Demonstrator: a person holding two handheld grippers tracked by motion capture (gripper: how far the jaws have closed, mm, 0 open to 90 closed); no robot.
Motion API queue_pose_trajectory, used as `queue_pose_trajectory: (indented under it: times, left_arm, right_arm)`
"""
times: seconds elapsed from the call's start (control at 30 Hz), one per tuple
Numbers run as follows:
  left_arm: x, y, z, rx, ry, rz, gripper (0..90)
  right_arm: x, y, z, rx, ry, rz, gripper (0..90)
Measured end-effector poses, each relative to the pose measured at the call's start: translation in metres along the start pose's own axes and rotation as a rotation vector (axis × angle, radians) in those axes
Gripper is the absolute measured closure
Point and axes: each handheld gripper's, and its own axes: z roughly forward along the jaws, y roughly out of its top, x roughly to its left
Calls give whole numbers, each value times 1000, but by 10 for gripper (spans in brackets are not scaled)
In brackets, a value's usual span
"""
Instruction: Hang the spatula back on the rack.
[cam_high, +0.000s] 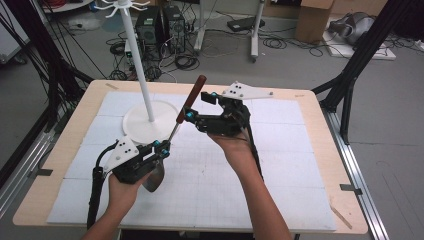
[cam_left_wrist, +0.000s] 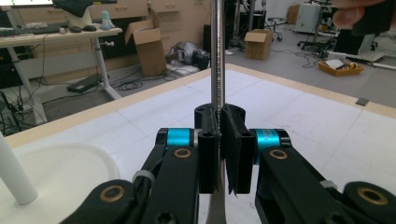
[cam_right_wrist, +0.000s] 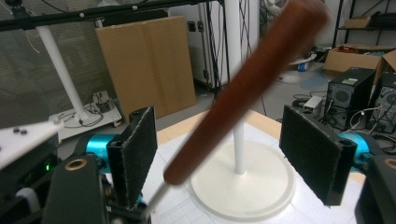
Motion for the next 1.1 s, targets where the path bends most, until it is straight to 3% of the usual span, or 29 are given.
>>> queue_pose_trajectory:
  times: [0.23,0.4,0.43,0.7,0.83,1.03,1.07,1.1]
  left_arm:
    - [-1,0,1,10,1,-4,841]
    - [-3,-1,2,16,7,6,841]
    - [-4,-1,2,14,7,5,841]
    - [-8,0,3,10,-2,16,840]
    - [-8,0,2,8,-13,10,840]
    - [-7,1,0,-16,-47,-3,838]
    - [-6,1,0,-15,-64,-3,838]
    - [-6,1,0,-15,-64,-3,838]
  right_arm:
    - [5,7,5,-15,6,6,359]
    - [4,10,5,-45,1,40,463]
    - [4,11,4,-51,1,52,529]
    - [6,17,2,-78,4,74,657]
    - [9,19,2,-79,44,85,683]
    - [17,26,2,-94,123,52,706]
    - [18,26,2,-101,159,56,715]
    - [18,26,2,-101,159,56,715]
